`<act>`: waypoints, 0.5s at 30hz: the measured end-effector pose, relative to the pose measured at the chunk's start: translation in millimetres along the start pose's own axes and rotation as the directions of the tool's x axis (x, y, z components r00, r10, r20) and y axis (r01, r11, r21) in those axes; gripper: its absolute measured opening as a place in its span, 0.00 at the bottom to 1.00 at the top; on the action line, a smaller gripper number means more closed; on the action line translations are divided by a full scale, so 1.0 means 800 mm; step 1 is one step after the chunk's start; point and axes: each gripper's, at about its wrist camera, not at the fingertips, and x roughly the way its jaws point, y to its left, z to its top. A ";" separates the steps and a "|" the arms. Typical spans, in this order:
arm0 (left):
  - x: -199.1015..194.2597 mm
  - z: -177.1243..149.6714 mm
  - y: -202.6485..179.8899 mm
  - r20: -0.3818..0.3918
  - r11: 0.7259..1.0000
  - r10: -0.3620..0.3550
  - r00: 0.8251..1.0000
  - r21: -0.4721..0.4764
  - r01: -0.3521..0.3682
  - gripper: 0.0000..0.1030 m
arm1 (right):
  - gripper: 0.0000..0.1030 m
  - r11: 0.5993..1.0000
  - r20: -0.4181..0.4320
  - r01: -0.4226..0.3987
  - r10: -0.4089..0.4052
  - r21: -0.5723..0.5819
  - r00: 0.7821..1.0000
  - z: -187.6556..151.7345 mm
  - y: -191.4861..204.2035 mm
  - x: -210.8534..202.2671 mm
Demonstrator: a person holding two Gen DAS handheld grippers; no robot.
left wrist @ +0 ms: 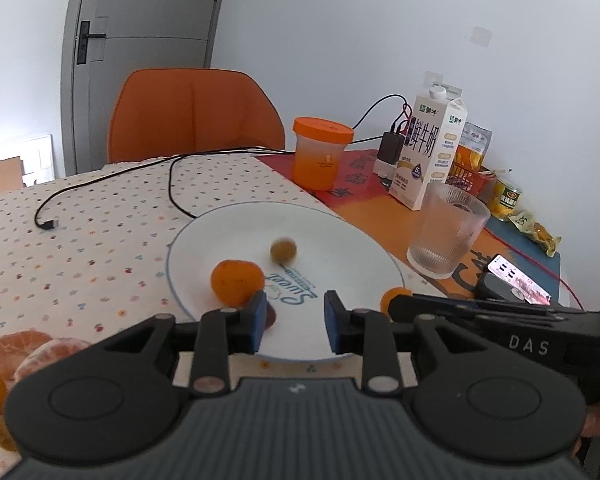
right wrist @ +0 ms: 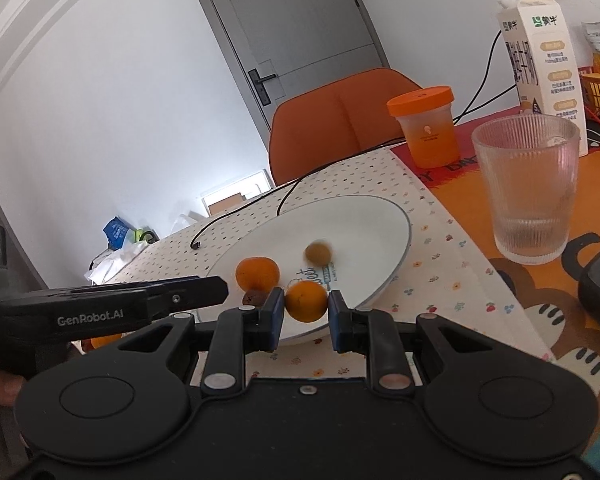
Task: Organize fruits
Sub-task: 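Open the right tool to drop the mandarin while the left tool releases the kiwi into the bowl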
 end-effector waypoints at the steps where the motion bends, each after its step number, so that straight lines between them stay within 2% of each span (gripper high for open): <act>1: -0.002 -0.001 0.002 0.001 1.000 0.003 1.000 -0.004 -0.003 0.28 | 0.21 1.000 -0.001 -0.001 0.001 -0.001 1.000 0.000 0.001 0.001; 8: -0.020 -0.006 0.024 0.004 0.998 0.040 0.999 -0.040 -0.040 0.28 | 0.22 1.000 -0.002 0.011 -0.011 -0.011 1.000 0.004 0.010 0.012; 10: -0.026 -0.007 0.029 0.009 0.997 0.052 0.999 -0.048 -0.052 0.31 | 0.26 1.000 0.002 0.008 -0.008 -0.009 1.000 0.007 0.013 0.014; 13: -0.037 -0.008 0.038 0.019 0.996 0.070 0.997 -0.058 -0.068 0.36 | 0.32 1.000 0.010 0.006 -0.006 -0.018 1.000 0.007 0.020 0.015; 15: -0.044 -0.009 0.042 0.026 0.995 0.083 0.996 -0.064 -0.081 0.44 | 0.33 1.000 0.000 -0.002 0.002 -0.022 1.000 0.005 0.025 0.017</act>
